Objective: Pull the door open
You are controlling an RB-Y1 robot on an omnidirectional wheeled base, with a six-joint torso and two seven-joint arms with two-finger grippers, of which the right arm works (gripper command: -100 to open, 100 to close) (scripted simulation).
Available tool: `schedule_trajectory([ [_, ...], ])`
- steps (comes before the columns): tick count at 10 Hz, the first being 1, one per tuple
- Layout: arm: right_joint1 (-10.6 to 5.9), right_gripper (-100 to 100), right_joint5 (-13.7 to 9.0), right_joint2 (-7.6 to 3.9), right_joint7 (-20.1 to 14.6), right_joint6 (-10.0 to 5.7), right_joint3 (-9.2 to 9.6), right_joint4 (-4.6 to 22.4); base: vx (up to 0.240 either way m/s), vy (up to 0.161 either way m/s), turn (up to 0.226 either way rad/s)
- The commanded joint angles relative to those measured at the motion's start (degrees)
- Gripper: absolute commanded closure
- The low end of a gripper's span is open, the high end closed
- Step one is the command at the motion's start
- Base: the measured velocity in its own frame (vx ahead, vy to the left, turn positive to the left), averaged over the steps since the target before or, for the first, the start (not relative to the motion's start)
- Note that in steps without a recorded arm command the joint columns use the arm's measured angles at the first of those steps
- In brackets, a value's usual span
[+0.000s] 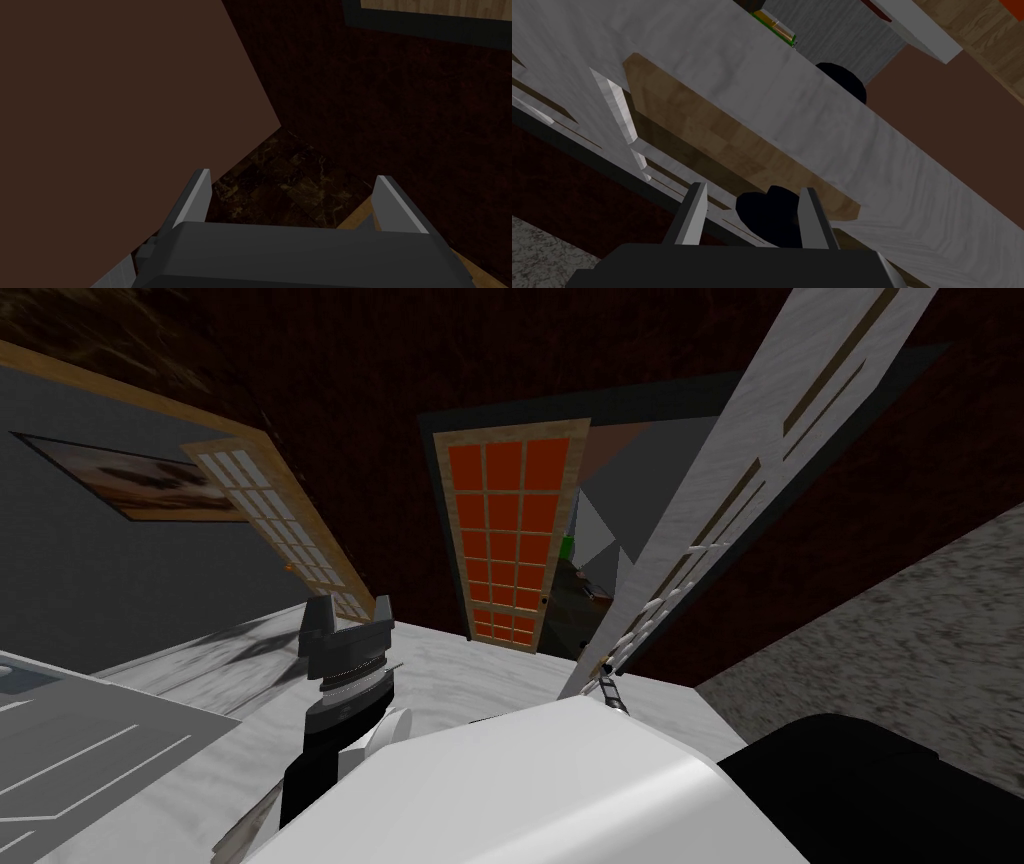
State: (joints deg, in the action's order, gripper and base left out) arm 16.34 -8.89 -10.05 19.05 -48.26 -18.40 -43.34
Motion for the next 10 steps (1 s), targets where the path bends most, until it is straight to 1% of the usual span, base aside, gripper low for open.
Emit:
schedule_trajectory([
  [1,0.05,100,-1.3,-0.82,-1.7,0.09,-0.76,0.1,-0.006,0.0,0.023],
  [2,0.18,100,-1.9,-0.91,-2.9,0.03,-0.39,-0.1,-0.007,-0.018,0.055],
  [3,0.18,100,-1.9,-0.91,-2.9,0.03,-0.39,-0.1,0.006,-0.008,0.025],
  [5,0.37,100,-3.0,-1.08,-5.5,-0.11,0.4,-0.5,-0.002,-0.009,0.036],
  [6,0.37,100,-3.0,-1.08,-5.5,-0.11,0.4,-0.5,-0.002,-0.003,0.019],
  [9,0.66,100,-4.8,-1.33,-9.3,-0.32,1.58,-1.0,0.0,-0.003,0.046],
  [10,0.66,100,-4.8,-1.33,-9.3,-0.32,1.58,-1.0,-0.008,-0.009,0.022],
])
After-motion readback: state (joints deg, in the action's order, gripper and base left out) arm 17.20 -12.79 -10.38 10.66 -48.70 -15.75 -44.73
